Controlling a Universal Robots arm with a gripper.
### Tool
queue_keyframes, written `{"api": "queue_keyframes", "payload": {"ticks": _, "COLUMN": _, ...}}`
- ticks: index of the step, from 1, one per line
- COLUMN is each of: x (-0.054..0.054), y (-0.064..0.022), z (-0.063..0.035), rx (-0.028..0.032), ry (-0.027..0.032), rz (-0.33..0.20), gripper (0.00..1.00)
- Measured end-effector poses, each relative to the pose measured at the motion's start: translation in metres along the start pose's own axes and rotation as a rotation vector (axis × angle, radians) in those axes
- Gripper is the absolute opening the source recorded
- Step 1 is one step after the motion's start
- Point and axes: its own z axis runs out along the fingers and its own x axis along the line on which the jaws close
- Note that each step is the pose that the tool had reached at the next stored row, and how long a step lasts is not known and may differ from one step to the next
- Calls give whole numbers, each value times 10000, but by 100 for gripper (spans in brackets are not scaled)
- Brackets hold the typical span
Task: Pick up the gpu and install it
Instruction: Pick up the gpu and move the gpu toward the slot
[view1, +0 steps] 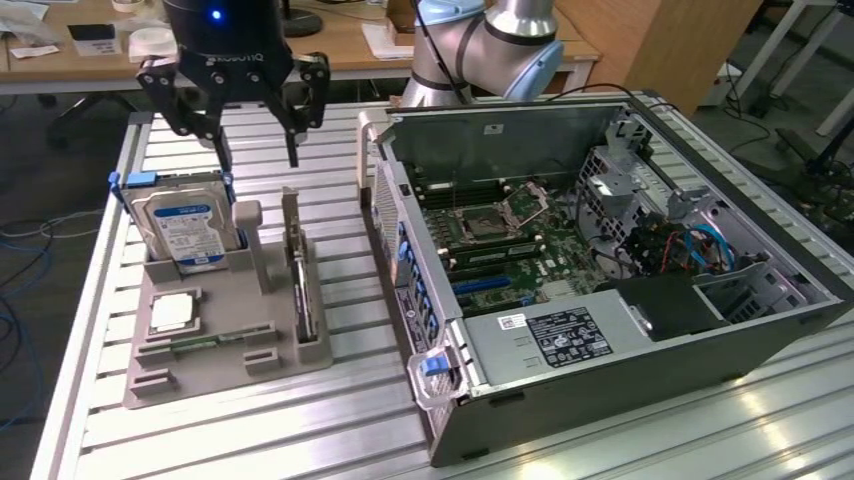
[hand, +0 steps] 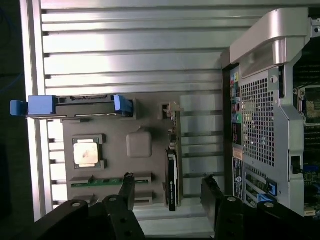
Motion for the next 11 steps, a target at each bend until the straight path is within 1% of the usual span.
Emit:
{"api": "queue_keyframes", "payload": {"ticks": 5, "x": -5, "y": -69, "z": 24, "rx": 0, "ry": 0, "rz": -9, "gripper": 65}}
{"api": "queue_keyframes", "payload": {"ticks": 11, "x": -11, "y": -85, "z": 45, "rx": 2, "ry": 7, "rz": -9, "gripper": 65}}
